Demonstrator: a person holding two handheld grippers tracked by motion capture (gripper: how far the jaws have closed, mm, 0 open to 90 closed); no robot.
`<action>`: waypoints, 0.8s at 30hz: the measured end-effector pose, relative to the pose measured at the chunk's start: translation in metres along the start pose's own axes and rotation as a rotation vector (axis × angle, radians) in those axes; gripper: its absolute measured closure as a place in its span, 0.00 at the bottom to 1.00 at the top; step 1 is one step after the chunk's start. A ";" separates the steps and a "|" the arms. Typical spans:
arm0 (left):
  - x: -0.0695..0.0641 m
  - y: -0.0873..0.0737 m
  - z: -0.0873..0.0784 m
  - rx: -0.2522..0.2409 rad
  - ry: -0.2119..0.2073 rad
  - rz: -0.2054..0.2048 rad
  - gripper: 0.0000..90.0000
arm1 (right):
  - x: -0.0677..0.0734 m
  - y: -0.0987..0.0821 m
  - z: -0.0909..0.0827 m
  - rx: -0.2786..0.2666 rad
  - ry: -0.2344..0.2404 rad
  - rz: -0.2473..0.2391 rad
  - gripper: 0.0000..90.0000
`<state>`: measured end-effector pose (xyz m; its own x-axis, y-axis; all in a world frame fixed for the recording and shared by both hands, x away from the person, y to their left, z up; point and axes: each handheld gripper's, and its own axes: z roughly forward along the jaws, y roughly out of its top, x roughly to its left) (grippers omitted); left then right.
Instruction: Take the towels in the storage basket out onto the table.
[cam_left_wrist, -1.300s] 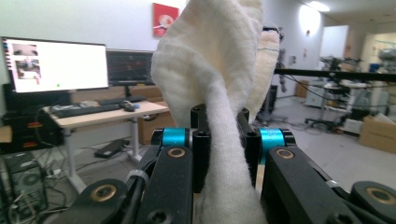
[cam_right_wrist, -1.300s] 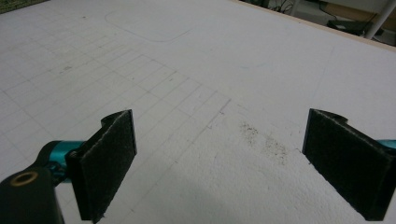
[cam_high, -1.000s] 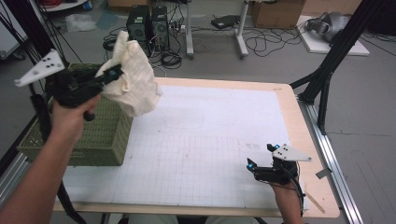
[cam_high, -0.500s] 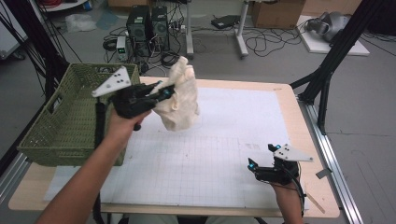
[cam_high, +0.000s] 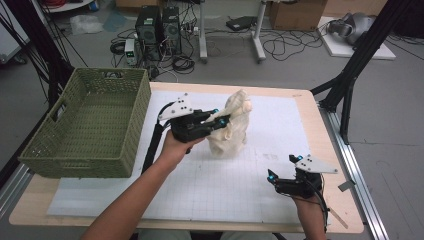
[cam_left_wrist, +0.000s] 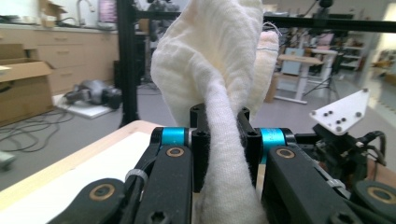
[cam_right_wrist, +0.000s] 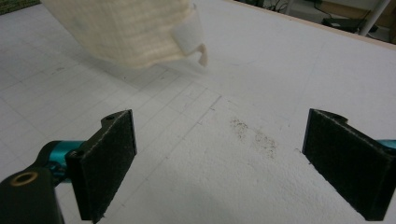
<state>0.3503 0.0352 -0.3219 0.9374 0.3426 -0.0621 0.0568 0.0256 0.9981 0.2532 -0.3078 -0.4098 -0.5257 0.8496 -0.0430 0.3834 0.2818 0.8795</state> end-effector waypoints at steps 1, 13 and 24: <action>-0.001 -0.004 0.003 0.005 -0.008 0.003 0.89 | 0.000 0.000 0.000 0.001 0.000 -0.002 0.10; -0.002 -0.083 0.004 0.145 0.017 -0.065 0.87 | 0.000 -0.002 0.000 0.009 0.001 0.008 0.10; 0.000 -0.118 -0.028 0.373 0.065 -0.063 0.75 | 0.002 -0.001 0.002 0.017 0.002 0.002 0.10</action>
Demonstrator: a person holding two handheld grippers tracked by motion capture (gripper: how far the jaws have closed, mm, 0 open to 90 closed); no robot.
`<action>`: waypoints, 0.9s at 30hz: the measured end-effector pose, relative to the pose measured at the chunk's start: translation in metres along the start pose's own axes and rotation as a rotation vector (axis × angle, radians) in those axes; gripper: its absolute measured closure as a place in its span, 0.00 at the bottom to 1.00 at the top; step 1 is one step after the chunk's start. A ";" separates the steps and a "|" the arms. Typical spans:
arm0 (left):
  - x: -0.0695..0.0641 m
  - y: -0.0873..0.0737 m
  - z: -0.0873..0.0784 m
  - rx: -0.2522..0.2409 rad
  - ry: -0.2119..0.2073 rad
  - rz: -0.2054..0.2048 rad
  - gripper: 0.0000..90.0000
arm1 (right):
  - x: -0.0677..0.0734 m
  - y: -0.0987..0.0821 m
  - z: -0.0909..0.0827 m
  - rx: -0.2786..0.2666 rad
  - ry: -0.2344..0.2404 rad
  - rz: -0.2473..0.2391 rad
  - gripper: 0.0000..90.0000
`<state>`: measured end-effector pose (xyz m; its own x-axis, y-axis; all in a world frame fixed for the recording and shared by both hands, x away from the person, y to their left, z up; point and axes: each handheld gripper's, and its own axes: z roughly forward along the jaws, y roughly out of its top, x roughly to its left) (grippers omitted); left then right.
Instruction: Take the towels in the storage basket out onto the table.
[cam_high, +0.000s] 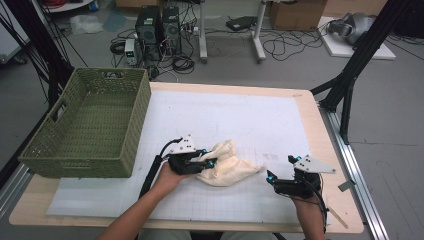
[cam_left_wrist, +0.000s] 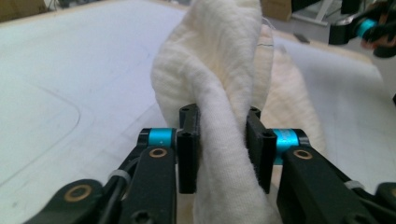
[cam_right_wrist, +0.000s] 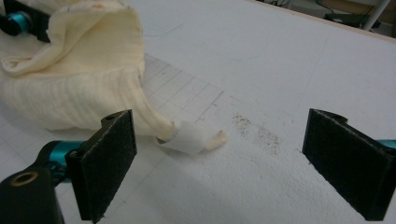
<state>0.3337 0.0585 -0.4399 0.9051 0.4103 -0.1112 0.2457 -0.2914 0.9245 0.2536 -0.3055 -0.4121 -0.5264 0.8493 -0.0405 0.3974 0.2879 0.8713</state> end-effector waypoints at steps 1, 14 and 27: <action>0.000 -0.001 -0.002 0.001 0.005 0.003 0.75 | 0.000 0.000 0.000 0.000 0.000 0.000 0.10; 0.012 -0.008 -0.069 0.007 0.164 -0.057 0.42 | 0.001 0.000 0.001 0.004 0.002 0.002 0.10; 0.021 -0.006 -0.098 -0.054 0.249 -0.070 0.39 | 0.002 0.002 0.010 0.018 0.004 0.005 0.10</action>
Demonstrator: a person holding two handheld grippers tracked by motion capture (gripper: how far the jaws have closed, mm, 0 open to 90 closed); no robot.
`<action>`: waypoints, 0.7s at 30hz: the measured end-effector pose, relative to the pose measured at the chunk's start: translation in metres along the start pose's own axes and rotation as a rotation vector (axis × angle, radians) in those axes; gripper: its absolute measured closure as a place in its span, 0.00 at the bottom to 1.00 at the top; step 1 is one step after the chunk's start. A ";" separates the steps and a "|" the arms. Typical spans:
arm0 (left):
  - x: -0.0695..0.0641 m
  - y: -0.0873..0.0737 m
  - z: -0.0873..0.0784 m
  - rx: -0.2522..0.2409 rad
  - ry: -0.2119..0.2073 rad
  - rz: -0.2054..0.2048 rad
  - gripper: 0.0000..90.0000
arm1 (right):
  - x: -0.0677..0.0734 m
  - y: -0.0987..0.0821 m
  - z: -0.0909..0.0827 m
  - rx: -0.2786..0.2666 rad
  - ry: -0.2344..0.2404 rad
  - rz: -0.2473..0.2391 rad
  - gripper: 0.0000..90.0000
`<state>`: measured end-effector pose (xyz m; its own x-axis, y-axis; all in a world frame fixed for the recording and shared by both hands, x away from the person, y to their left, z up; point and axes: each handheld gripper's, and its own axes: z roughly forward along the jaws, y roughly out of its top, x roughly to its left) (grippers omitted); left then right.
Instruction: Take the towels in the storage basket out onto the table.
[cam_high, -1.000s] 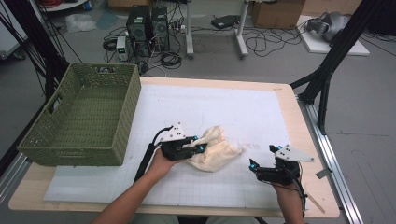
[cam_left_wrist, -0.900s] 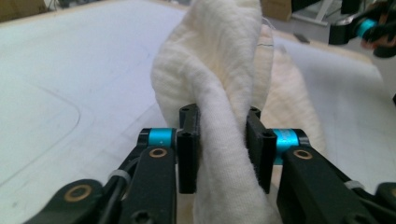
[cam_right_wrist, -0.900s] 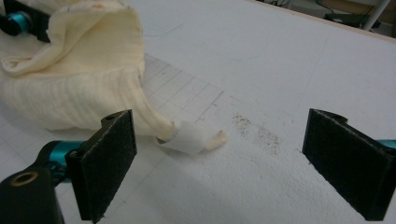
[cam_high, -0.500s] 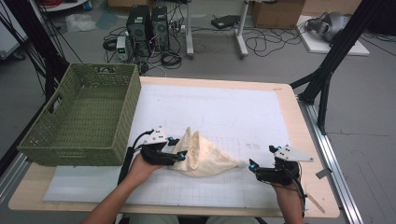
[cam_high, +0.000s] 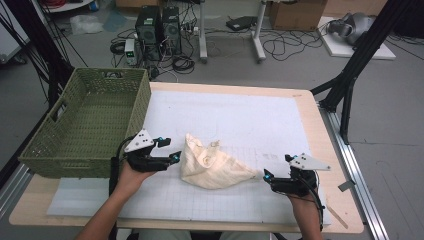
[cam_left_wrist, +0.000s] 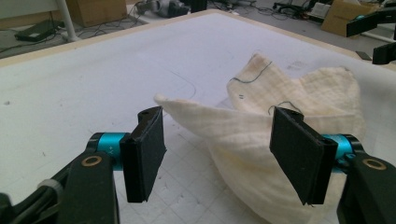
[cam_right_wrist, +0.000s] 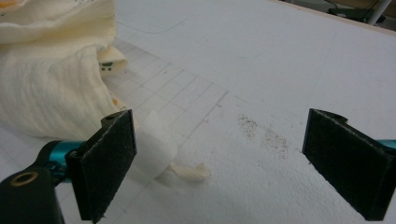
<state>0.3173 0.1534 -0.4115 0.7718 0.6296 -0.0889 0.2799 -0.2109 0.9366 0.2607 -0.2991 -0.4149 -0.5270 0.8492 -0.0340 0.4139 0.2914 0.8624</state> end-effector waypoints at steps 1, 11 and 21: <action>0.000 -0.001 0.001 -0.003 0.004 -0.004 0.36 | 0.000 0.000 0.000 -0.002 0.000 0.002 0.10; 0.003 0.000 0.000 -0.042 0.057 -0.060 0.20 | -0.001 0.001 0.002 -0.007 -0.002 0.004 0.10; 0.003 0.000 -0.002 -0.046 0.048 -0.062 0.21 | -0.001 0.000 0.002 -0.007 0.002 0.010 0.10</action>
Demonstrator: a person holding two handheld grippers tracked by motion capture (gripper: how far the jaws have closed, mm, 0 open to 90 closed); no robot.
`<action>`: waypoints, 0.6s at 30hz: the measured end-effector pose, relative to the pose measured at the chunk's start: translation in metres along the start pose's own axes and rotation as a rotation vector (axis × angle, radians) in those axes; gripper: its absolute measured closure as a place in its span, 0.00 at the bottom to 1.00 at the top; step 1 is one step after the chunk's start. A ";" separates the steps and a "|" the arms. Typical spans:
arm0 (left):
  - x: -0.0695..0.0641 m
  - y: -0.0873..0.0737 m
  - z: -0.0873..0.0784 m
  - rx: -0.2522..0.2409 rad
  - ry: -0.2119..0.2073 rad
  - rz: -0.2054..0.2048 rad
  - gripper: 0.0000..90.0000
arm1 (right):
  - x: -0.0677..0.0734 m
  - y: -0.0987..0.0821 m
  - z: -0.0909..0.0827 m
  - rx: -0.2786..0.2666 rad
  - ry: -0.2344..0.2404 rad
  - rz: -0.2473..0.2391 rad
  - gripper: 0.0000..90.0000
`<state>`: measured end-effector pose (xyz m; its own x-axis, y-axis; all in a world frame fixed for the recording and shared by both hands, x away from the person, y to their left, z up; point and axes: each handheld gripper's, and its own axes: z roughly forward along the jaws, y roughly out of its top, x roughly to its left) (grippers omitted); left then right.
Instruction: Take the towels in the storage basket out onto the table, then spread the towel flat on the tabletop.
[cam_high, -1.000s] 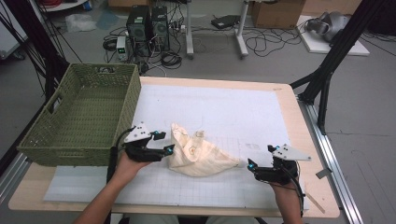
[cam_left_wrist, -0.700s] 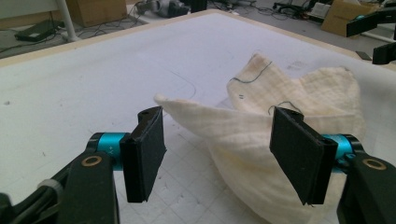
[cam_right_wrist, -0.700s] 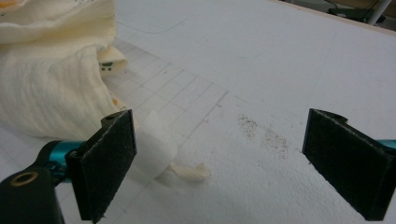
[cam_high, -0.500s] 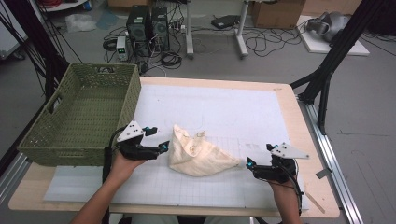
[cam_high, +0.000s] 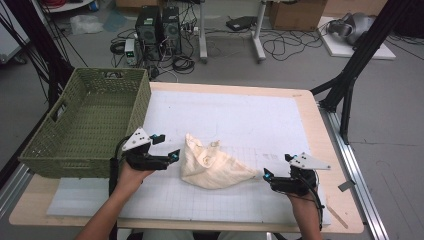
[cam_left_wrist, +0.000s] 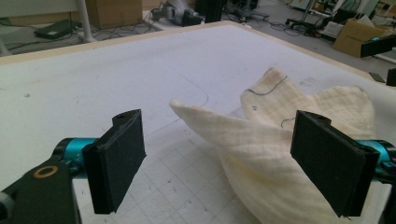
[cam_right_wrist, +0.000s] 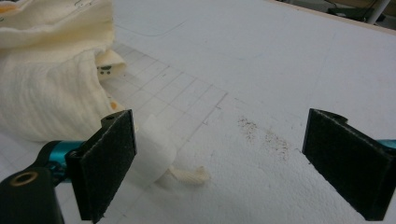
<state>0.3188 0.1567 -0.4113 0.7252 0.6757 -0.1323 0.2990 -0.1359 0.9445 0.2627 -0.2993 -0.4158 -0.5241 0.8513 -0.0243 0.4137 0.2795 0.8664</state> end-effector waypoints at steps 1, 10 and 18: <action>0.000 0.000 0.001 0.000 0.003 -0.004 0.21 | 0.000 0.000 0.000 0.002 0.000 0.003 0.10; -0.001 0.000 0.002 0.006 -0.004 -0.003 0.21 | 0.000 0.000 0.000 0.004 -0.002 -0.001 0.10; -0.001 0.001 0.005 0.001 -0.025 -0.044 0.28 | -0.002 -0.003 -0.003 0.006 -0.004 0.014 0.10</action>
<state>0.3207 0.1524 -0.4120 0.7268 0.6625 -0.1815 0.3317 -0.1071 0.9373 0.2605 -0.3029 -0.4165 -0.5153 0.8569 -0.0142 0.4257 0.2704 0.8635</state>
